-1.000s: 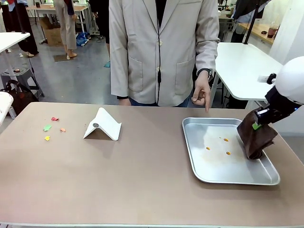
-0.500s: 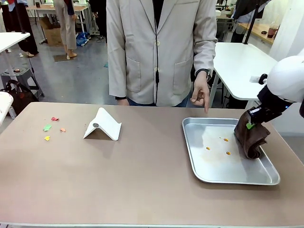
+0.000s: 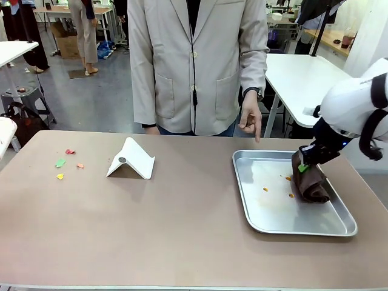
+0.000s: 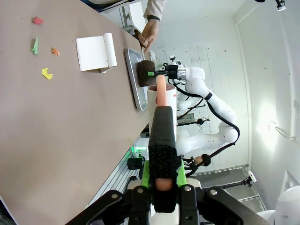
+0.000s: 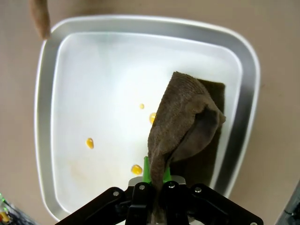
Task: Clean the surface of the table.
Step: If a person points to the right, clean the right side of the table with your right hand, and if they point to the left, clean the left side with your left hand.
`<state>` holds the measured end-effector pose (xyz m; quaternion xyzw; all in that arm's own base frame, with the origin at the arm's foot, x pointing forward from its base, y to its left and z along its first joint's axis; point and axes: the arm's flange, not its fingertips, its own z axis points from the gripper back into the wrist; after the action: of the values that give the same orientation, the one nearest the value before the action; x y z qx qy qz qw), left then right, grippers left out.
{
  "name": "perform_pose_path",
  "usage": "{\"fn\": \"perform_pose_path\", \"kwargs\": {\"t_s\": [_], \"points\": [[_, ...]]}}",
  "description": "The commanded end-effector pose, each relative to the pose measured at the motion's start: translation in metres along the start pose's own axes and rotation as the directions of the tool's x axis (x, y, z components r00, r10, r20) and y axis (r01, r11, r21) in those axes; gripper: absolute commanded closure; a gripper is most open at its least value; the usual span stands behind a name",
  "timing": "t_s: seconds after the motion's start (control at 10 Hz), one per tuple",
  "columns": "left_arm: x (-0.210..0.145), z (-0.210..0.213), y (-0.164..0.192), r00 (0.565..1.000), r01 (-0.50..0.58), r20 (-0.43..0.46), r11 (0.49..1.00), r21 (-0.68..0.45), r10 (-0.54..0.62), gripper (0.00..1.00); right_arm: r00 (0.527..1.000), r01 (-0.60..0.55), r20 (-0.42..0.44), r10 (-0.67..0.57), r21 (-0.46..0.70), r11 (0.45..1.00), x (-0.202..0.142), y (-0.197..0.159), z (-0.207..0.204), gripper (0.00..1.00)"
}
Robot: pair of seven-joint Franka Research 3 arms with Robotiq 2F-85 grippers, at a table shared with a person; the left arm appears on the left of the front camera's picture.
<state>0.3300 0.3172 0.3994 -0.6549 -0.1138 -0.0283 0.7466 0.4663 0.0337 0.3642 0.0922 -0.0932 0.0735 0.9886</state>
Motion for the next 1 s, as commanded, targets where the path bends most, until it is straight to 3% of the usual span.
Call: {"fn": "perform_pose_path", "kwargs": {"t_s": [0.0,0.3,0.9], "points": [[-0.002,0.0,-0.005,1.0,0.005,-0.002,1.0,-0.004,-0.005,1.0,1.0,-0.001,-0.001,0.001,0.065,0.998,0.012,-0.001,-0.014,0.93],[-0.002,0.0,-0.005,1.0,0.005,-0.002,1.0,-0.004,-0.005,1.0,0.999,0.027,-0.021,-0.025,0.085,0.996,0.012,-0.009,-0.036,0.93],[-0.002,0.0,-0.005,1.0,0.005,-0.002,1.0,-0.004,-0.005,1.0,0.995,0.087,-0.057,-0.081,0.102,0.991,0.001,-0.045,-0.044,0.93]]}}
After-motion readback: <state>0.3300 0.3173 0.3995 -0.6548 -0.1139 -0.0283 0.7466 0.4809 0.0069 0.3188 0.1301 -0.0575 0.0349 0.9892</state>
